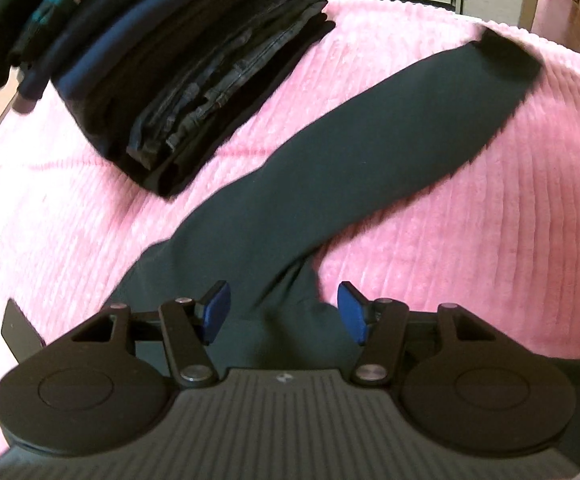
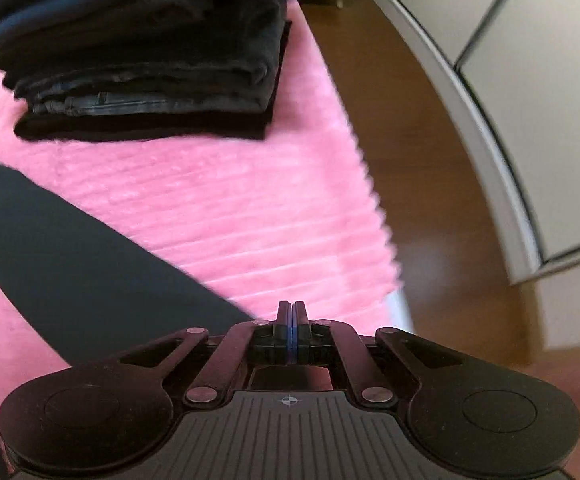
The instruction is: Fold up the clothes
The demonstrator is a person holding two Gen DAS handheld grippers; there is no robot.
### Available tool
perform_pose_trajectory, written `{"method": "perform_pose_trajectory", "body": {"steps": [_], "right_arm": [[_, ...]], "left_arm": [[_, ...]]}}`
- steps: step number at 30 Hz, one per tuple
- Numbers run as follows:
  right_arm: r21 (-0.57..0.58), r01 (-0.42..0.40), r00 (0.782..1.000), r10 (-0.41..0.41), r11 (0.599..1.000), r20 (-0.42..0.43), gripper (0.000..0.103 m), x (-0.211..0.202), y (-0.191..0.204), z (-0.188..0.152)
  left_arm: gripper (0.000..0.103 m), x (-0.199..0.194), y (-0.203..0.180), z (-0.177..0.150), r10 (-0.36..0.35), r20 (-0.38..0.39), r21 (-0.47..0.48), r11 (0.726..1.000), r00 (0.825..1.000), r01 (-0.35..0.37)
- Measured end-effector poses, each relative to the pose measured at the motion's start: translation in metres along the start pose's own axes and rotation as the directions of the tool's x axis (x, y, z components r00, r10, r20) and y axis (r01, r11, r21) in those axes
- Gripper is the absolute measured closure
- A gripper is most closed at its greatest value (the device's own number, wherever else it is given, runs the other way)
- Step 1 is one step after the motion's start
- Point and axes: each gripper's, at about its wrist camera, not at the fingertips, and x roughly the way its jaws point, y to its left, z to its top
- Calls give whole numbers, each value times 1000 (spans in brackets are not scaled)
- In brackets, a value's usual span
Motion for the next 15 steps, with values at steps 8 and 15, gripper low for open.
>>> {"method": "perform_pose_trajectory", "body": {"steps": [8, 15], "right_arm": [[62, -198, 979, 201, 978, -42, 10, 29, 22, -71], [262, 24, 992, 9, 965, -126, 10, 24, -24, -119]], "left_arm": [[48, -1, -3, -46, -32, -135, -68, 997, 990, 23], [47, -37, -18, -98, -58, -215, -114, 993, 975, 33]]}}
